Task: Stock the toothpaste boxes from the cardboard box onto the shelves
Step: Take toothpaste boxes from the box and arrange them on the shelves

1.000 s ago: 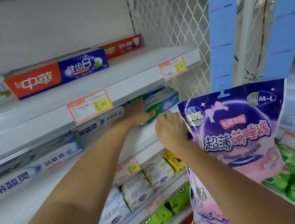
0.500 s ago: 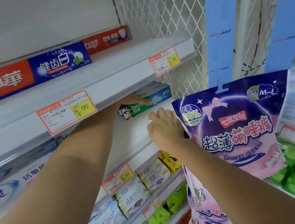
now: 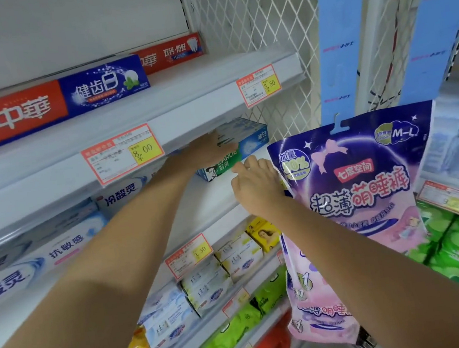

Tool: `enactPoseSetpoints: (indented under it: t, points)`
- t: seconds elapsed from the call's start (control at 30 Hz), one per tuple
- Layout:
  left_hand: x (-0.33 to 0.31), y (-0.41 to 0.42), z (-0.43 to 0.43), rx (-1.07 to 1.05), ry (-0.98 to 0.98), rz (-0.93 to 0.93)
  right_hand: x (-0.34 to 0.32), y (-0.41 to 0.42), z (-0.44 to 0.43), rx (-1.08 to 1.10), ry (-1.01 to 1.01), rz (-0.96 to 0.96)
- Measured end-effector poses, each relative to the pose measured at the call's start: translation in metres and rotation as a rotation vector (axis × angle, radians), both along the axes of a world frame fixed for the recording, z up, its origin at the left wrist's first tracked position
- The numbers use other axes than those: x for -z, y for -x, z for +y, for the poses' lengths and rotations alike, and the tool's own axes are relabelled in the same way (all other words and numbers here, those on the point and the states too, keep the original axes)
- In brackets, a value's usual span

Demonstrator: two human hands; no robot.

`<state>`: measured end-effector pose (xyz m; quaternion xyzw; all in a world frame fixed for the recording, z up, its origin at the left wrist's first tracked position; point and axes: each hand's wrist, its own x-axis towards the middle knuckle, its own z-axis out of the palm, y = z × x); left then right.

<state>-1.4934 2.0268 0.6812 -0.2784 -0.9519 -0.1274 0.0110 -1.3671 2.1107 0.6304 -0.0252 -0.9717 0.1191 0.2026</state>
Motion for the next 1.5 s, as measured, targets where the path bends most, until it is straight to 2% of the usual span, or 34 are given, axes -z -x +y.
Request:
enactPoseSetpoints:
  t: [0.1,0.2,0.27,0.33,0.47,0.6,0.8,0.9,1.0,1.1,1.27,1.37,1.43,1.5]
  points:
    - [0.006,-0.042,-0.022,0.06,-0.176,0.091,0.005,0.0,0.001,-0.003,0.029,0.004]
    - [0.02,-0.096,-0.054,0.028,-0.341,0.278,0.016,-0.013,-0.005,-0.063,0.295,0.25]
    - [0.031,-0.143,-0.078,0.027,-0.539,0.387,0.023,-0.038,-0.018,-0.174,0.411,0.433]
    - [0.049,-0.188,-0.103,0.031,-0.679,0.402,0.036,-0.069,-0.034,-0.271,0.485,0.444]
    - [0.111,-0.254,-0.148,-0.006,-0.75,0.266,0.104,-0.119,-0.065,-0.406,0.527,0.218]
    - [0.211,-0.303,-0.187,-0.042,-0.738,-0.004,0.199,-0.156,-0.093,-0.442,0.465,-0.086]
    - [0.39,-0.35,-0.247,-0.408,-0.623,-0.552,0.368,-0.202,-0.123,-0.275,0.412,-0.609]
    - [0.471,-0.37,-0.273,-0.567,-0.464,-0.698,0.444,-0.222,-0.13,-0.164,0.343,-0.841]
    - [0.541,-0.387,-0.292,-0.678,-0.335,-0.814,0.511,-0.236,-0.134,-0.099,0.282,-0.99]
    - [0.606,-0.4,-0.301,-0.714,-0.215,-0.877,0.571,-0.247,-0.136,-0.072,0.27,-1.057]
    - [0.699,-0.413,-0.296,-0.667,-0.217,-1.012,0.66,-0.259,-0.134,-0.082,0.22,-1.099]
    - [0.738,-0.421,-0.291,-0.684,-0.155,-1.031,0.699,-0.277,-0.131,-0.079,0.179,-1.131]
    - [0.758,-0.43,-0.288,-0.679,-0.164,-1.048,0.712,-0.29,-0.133,-0.079,0.108,-1.11]
    - [0.769,-0.437,-0.286,-0.686,-0.255,-1.093,0.721,-0.301,-0.136,-0.119,0.049,-1.083]
